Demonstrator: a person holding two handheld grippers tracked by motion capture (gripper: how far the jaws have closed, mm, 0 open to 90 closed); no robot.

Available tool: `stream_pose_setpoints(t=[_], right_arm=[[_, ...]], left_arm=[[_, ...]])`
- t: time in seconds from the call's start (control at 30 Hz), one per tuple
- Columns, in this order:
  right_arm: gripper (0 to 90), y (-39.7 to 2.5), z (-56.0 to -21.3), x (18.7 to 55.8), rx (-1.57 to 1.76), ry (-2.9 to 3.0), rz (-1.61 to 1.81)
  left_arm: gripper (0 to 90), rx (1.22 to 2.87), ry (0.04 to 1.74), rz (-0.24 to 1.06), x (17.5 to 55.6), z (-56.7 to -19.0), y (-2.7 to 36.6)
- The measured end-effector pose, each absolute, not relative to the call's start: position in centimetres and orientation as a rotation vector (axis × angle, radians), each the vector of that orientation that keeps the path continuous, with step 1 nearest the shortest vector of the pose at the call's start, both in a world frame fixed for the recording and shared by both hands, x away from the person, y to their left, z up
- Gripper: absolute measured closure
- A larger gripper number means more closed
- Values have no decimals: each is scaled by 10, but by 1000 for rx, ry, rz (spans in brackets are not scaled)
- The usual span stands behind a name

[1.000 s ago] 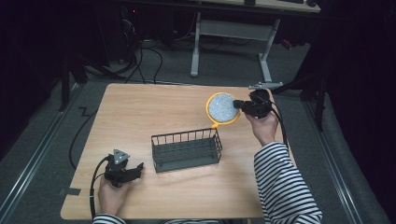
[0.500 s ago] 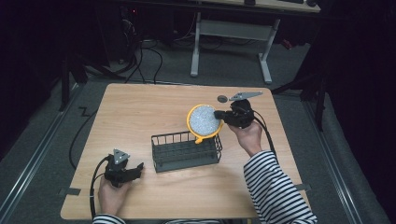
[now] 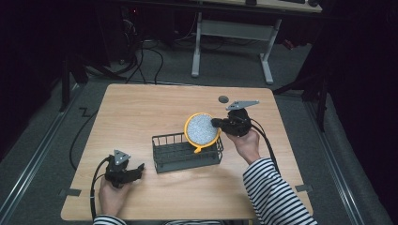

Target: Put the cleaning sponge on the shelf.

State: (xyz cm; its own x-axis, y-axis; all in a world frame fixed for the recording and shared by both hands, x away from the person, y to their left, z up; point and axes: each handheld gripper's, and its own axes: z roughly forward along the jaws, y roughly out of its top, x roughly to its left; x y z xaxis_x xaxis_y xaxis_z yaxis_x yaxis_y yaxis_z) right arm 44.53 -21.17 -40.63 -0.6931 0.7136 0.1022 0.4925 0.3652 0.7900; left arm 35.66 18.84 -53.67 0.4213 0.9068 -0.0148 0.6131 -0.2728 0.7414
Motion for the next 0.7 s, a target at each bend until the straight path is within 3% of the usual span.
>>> stream_pose_setpoints(t=[0.7], right_arm=[[866, -214, -419, 433, 1027, 2409, 1241]], left_arm=[[265, 1997, 1282, 551, 357, -537, 188]])
